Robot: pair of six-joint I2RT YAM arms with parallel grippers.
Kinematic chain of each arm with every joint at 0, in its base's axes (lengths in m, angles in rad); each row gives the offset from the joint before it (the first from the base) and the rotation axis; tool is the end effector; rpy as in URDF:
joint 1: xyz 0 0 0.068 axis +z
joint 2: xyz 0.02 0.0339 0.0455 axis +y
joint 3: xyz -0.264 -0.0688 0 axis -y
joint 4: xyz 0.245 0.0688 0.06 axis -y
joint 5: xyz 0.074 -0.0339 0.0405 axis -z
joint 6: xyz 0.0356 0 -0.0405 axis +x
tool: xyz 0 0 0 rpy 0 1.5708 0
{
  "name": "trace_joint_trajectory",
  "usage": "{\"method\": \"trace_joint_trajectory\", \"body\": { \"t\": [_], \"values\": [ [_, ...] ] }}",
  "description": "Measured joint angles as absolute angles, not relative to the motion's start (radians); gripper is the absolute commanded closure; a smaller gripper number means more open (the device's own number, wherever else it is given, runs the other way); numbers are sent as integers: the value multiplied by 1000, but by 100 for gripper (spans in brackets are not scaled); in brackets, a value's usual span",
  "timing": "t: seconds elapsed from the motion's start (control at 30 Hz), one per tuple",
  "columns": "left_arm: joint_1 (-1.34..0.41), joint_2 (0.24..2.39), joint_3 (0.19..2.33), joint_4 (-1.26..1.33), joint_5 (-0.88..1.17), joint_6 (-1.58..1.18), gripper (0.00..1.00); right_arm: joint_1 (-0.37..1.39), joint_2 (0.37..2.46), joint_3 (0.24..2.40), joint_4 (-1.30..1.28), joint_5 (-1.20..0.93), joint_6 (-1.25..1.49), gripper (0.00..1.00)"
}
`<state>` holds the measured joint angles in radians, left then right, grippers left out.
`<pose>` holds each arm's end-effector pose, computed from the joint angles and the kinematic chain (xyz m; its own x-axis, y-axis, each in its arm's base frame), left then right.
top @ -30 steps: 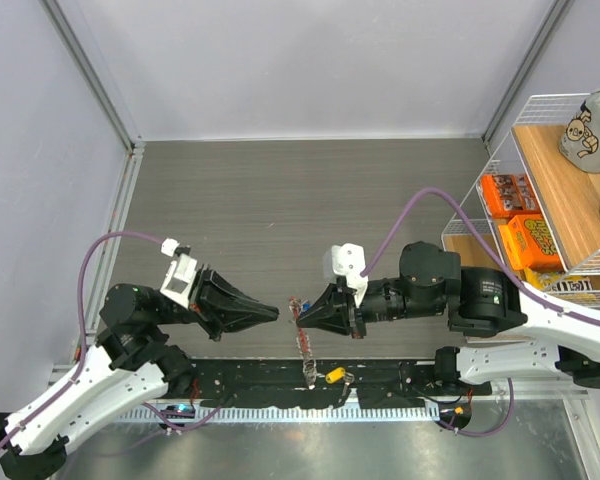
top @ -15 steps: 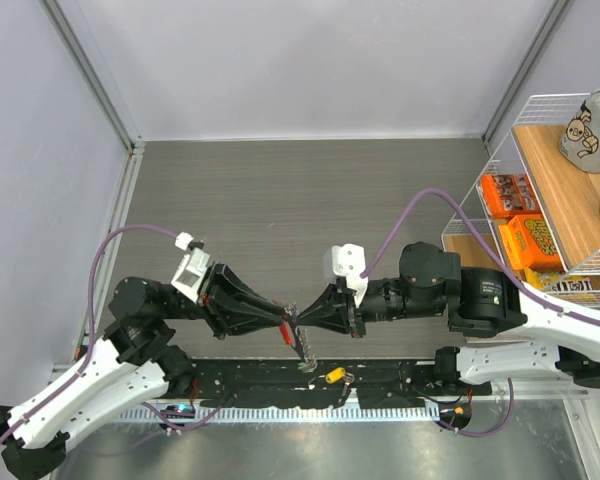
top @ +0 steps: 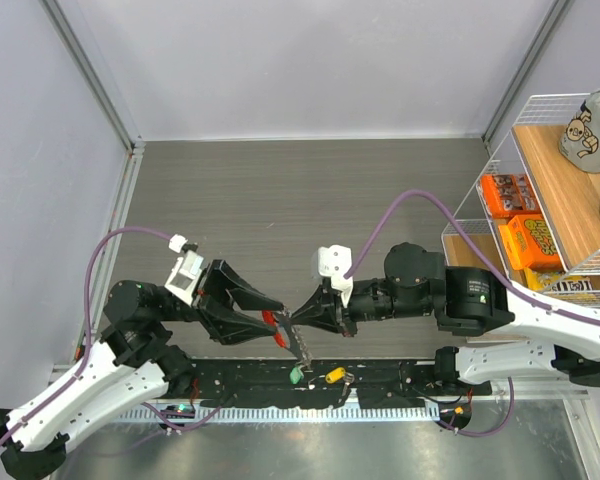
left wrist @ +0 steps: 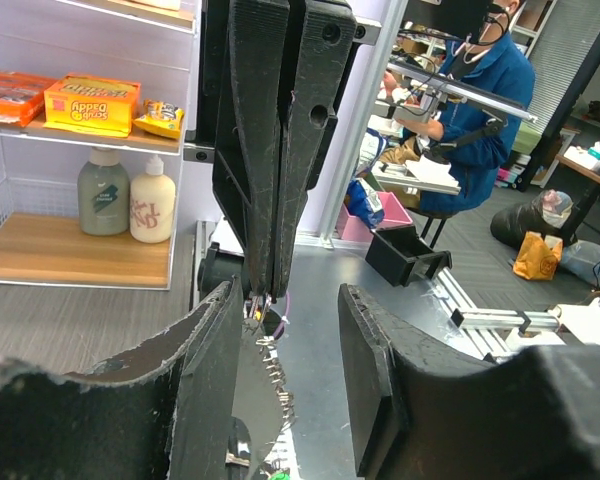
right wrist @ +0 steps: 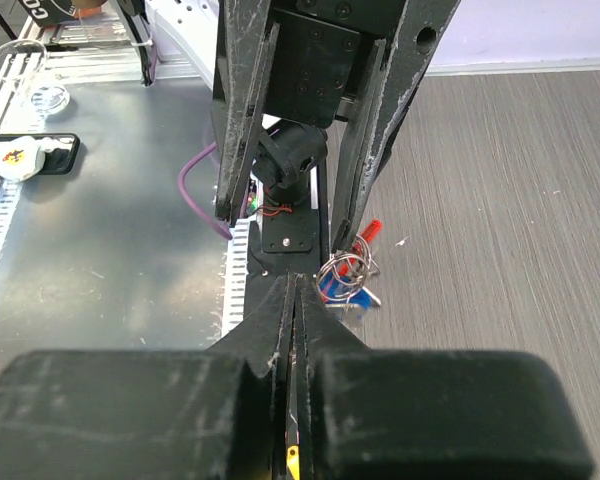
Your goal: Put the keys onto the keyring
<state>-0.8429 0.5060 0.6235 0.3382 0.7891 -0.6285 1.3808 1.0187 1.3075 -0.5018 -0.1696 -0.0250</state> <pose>0.0572 -0.1022 0.3734 -0.3217 -0.2616 -0.9100 0.9406 -0.1989 -0.2753 0.0330 0.2034 0.4425 -0.0149 -0.2081 -0.9780 -0.9998 0.0189 0.0112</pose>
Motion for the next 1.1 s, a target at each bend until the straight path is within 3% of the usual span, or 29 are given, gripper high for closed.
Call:
{"method": "trace_joint_trajectory", "body": {
  "t": [0.37,0.7,1.0,1.1],
  "values": [
    [-843,531,624,340,789,-629,50,1381,1039,1329,-501,-170,-25,95],
    [-843,559,624,348,789,-628,57,1381,1048,1354,-503,-170,-20,94],
    [-847,570,624,364,797,-626,95,1380,1055,1370,-506,-163,-12,95],
    [-851,573,624,369,807,-620,95,1379,1056,1371,-509,-159,-12,95]
  ]
}}
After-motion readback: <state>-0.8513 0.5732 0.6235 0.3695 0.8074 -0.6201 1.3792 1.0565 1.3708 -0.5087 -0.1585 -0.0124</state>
